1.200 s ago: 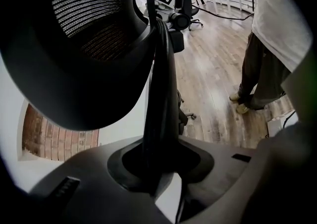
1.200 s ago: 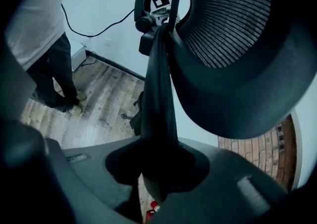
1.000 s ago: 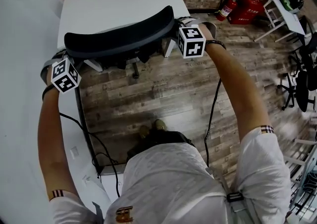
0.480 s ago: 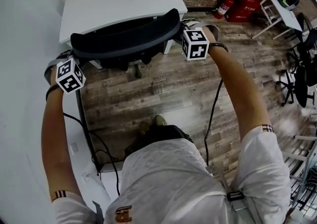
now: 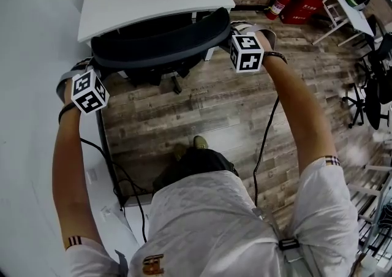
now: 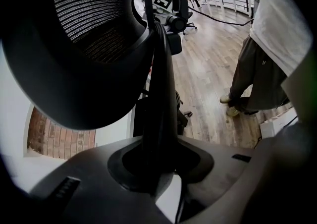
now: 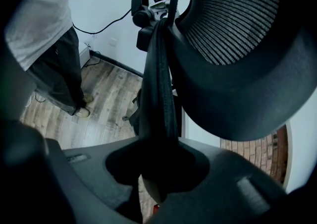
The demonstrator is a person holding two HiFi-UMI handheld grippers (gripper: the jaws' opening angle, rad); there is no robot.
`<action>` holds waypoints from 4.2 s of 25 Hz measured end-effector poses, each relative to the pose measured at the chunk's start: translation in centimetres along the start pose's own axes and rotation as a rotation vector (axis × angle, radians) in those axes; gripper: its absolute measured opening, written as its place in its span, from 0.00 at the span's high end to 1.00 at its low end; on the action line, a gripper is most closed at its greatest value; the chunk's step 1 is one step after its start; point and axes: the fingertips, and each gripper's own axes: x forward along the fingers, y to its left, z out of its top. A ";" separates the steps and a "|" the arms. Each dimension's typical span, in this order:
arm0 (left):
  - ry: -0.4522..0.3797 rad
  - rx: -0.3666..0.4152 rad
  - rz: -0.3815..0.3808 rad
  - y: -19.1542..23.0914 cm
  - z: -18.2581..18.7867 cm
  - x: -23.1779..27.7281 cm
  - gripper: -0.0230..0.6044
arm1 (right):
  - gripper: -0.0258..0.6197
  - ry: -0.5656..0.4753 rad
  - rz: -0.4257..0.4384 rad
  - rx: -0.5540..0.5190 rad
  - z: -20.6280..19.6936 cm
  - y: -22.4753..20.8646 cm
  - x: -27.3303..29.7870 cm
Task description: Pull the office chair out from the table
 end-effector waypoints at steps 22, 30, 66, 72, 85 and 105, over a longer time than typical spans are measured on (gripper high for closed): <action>0.032 -0.042 -0.014 -11.5 3.5 -7.1 0.80 | 0.82 -0.028 0.017 -0.039 1.2 10.3 -7.5; 0.036 -0.043 -0.011 -15.2 3.9 -9.0 0.80 | 0.82 -0.018 0.009 -0.034 1.9 14.0 -9.3; 0.038 -0.042 -0.007 -31.9 9.7 -18.8 0.80 | 0.84 0.034 -0.009 -0.054 2.6 30.8 -20.3; 0.055 -0.053 -0.014 -33.8 10.7 -19.8 0.80 | 0.84 0.027 -0.009 -0.061 2.5 32.5 -21.7; 0.050 -0.042 -0.025 -37.9 11.0 -22.3 0.80 | 0.84 0.040 -0.020 -0.057 3.8 37.0 -24.7; -0.021 0.036 0.010 -44.2 12.4 -26.8 0.80 | 0.84 0.125 0.000 0.032 5.3 44.9 -30.1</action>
